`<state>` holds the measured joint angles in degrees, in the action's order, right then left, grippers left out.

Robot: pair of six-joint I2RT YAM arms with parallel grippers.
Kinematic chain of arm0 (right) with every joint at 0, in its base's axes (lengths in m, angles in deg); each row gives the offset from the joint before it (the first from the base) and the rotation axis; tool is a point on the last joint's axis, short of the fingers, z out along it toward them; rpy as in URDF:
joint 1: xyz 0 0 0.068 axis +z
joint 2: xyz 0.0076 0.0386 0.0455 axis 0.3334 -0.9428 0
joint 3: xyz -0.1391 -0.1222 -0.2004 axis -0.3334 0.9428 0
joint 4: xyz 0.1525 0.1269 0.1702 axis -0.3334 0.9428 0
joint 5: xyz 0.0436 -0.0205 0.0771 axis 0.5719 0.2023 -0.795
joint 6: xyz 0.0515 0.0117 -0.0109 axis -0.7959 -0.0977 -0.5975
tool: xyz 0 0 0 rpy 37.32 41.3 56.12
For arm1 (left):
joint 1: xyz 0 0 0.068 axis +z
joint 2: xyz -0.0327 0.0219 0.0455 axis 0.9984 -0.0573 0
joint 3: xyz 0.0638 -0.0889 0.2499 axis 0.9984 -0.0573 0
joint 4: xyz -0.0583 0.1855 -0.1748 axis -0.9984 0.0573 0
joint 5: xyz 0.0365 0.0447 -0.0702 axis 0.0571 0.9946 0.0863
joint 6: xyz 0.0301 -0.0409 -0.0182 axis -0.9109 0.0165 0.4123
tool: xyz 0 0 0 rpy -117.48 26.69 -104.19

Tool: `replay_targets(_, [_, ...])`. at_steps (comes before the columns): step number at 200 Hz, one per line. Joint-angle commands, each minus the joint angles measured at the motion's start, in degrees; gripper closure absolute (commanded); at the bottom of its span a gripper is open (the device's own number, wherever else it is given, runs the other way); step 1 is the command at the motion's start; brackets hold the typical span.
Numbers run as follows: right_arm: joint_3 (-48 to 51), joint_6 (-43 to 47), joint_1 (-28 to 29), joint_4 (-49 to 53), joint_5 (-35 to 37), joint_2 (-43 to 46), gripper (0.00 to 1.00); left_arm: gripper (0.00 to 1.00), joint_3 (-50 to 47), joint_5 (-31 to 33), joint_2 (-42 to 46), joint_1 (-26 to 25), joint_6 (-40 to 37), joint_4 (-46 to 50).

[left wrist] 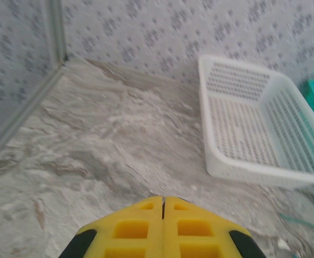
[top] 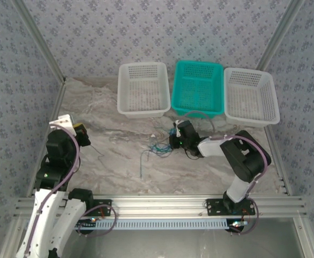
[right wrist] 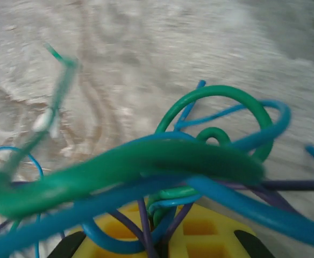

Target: Untangle the cables

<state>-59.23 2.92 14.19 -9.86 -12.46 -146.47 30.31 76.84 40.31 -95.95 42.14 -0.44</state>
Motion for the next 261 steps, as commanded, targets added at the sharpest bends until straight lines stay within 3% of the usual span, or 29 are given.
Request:
replay_targets(1, [4.05, -3.35, -2.1, 10.13, 7.99, 3.69, 0.88, 1.0, 5.17, 3.89, -0.67, 3.33, -1.47, -0.24])
replay_targets(17, [6.69, -3.5, -2.76, 9.53, 8.38, 6.77, 0.86, 1.0, 7.2, 0.05, -1.94, 6.75, -2.04, -0.19])
replay_targets(31, [7.52, -2.31, -2.2, 9.58, 8.25, 9.06, 0.85, 1.0, 7.59, -9.19, -3.54, 8.54, -1.53, -3.75])
replay_targets(54, [6.79, -1.03, -1.18, 11.62, 8.05, 11.8, 0.84, 1.0, 8.68, -26.11, -7.6, 8.46, 1.08, -12.55])
replay_targets(70, [6.57, -0.67, -0.81, 12.44, 7.83, 13.33, 0.84, 1.0, 11.51, -30.99, -10.43, 7.27, 2.31, -16.29])
replay_targets(117, [6.68, -1.15, -0.75, 13.74, 7.86, 16.3, 0.84, 1.0, 24.77, -31.77, -21.31, -0.8, 0.19, -21.71])
replay_targets(165, [6.36, -1.83, -0.51, 14.87, 7.23, 18.86, 0.84, 1.0, 38.25, -28.42, -40.64, -6.81, -2.9, -25.84])
replay_targets(227, [7.75, -1.72, 0.86, 16.27, 9.65, 26.12, 0.84, 1.0, 55.89, -26.51, -70.25, -8.34, -5.04, -26.1])
replay_targets(253, [8.0, -1.42, 1.04, 17.78, 10.1, 28.08, 0.84, 1.0, 58.38, -23.35, -77.82, -8.64, -5.28, -24.08])
replay_targets(261, [8.1, -1.53, 1.05, 18.12, 10.21, 28.74, 0.83, 0.83, 58.07, -20.94, -78.42, -8.97, -6.07, -23.27])
